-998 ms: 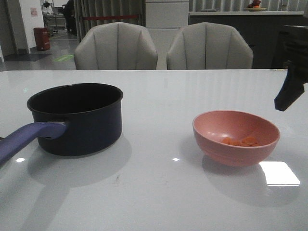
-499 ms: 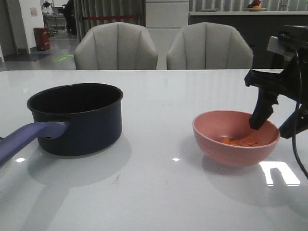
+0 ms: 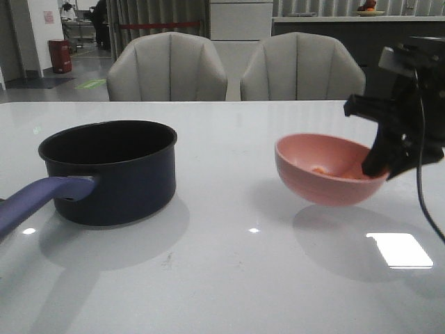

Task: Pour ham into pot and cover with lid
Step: 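Lift the pink bowl and carry it over the saucepan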

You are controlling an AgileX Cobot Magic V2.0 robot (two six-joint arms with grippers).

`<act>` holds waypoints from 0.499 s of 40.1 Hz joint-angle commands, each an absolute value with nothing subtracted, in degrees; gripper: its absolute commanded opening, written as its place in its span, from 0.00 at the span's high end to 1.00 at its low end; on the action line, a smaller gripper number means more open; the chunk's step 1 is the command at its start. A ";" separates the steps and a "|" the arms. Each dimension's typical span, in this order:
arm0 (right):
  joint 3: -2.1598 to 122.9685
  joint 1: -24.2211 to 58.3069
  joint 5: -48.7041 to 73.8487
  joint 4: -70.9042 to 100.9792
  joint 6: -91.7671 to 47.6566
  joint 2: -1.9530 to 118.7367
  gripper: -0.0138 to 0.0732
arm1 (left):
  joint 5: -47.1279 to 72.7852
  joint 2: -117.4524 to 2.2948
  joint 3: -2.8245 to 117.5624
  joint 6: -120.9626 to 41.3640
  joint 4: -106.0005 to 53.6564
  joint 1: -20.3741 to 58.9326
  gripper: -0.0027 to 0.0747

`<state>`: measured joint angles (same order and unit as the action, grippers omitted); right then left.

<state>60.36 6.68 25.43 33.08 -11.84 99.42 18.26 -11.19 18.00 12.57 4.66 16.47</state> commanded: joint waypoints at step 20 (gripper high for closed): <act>80.12 28.81 9.89 34.42 -29.67 93.43 0.68 | 13.71 -11.74 19.62 12.80 4.78 16.97 0.31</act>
<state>77.52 26.25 19.09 33.08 -25.39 95.52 18.26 -11.19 18.00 12.57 4.66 16.47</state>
